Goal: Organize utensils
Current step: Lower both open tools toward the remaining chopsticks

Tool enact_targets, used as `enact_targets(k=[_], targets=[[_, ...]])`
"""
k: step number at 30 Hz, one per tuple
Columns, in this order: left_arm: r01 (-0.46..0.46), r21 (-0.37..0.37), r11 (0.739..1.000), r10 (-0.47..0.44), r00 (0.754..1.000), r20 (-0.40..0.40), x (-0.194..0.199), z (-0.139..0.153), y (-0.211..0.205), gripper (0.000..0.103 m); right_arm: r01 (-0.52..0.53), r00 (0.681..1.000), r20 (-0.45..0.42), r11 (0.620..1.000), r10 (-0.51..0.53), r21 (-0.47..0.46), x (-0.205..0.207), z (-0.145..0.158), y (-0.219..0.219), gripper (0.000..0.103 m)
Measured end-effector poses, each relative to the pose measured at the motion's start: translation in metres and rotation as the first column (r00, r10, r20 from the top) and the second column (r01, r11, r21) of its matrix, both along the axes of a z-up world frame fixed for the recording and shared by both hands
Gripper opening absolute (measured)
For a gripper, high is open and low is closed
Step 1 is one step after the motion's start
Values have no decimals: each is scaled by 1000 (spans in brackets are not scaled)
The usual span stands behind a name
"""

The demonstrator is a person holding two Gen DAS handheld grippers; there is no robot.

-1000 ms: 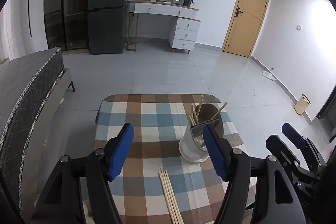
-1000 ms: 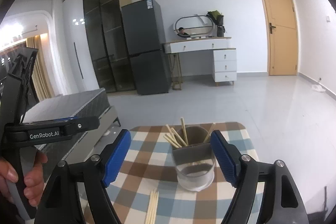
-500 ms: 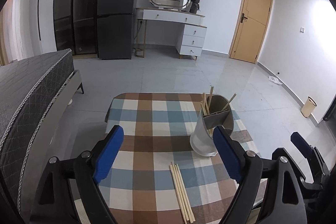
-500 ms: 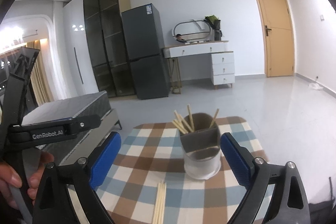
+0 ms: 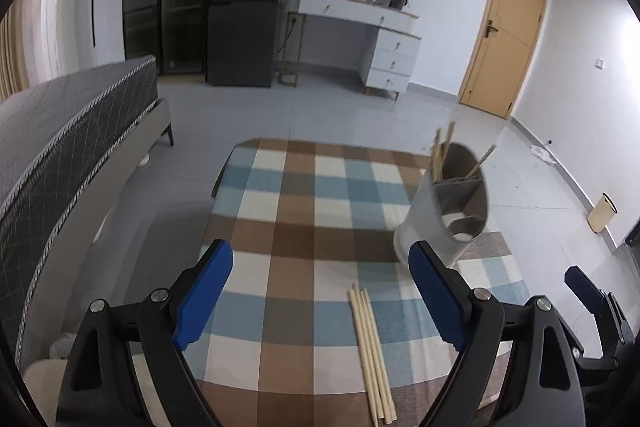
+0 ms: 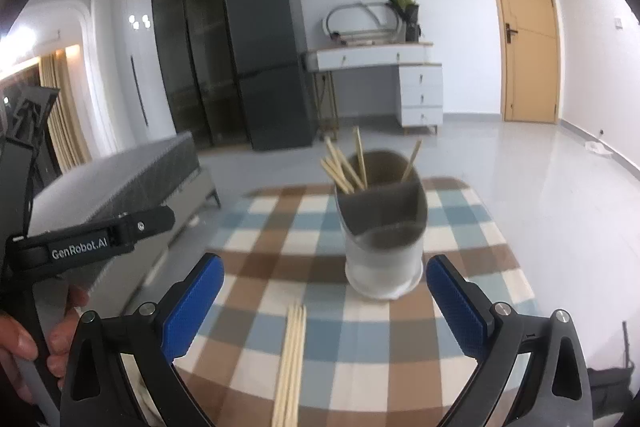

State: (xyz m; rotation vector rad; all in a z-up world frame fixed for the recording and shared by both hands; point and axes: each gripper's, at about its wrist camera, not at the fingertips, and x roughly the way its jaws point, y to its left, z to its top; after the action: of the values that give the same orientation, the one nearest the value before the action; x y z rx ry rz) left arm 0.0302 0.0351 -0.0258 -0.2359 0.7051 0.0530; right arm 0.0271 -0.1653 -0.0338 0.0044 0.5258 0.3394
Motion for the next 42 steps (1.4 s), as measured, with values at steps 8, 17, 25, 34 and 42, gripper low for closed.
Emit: enact_targets(k=[8,17,25,34,42], targets=[[-25,11,1000,26,997,-73,15,-34,6,87,-16,991,-134,997,5,-79,23,-36,12,102],[-147,-79,986,124,962,-243,31,-69,44,87,-53,944,-330,988,3,-142,67,-83,30,98],[-137,-98,986,104,951,-290,39,-75,42,87,-136,889,-458,968,26,-210,97,-130,55,77],[-143,-127,982,95,941,-325,42,-79,47,87,-177,842,-539,955,22,-237,102,-158,59,57],[-201,-123,972,139,911,-388,43,-89,56,87,-225,839,-544,920,16,-320,102,-157,69,40]])
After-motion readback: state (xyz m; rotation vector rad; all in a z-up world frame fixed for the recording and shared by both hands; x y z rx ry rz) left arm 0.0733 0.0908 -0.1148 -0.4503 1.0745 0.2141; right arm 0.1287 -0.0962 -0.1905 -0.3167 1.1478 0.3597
